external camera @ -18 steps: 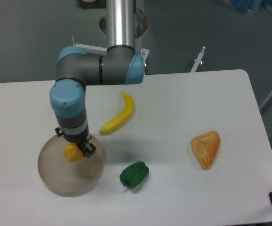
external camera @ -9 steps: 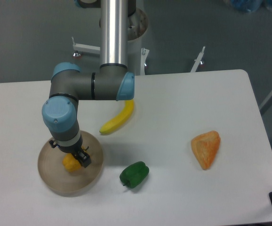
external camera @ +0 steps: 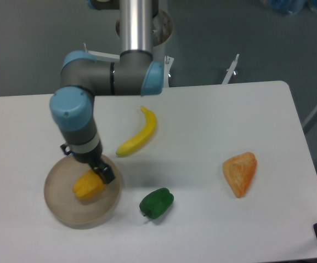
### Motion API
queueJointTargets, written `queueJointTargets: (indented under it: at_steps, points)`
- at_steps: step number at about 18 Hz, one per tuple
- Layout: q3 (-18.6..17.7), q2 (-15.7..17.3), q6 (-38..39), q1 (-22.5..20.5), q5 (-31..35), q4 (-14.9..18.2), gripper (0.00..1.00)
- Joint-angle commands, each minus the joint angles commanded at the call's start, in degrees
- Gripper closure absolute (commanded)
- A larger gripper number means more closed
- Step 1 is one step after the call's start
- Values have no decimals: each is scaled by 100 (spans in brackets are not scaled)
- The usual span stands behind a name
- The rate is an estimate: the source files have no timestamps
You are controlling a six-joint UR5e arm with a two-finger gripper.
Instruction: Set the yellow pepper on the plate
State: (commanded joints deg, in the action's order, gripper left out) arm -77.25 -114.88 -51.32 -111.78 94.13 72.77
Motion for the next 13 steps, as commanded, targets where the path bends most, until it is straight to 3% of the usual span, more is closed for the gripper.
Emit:
queueJointTargets:
  at_steps: [6,13]
  points:
    - [-431,519,-1239,-993,-333,202,0]
    - [-431,511,-2477,-1881,-510,615,0]
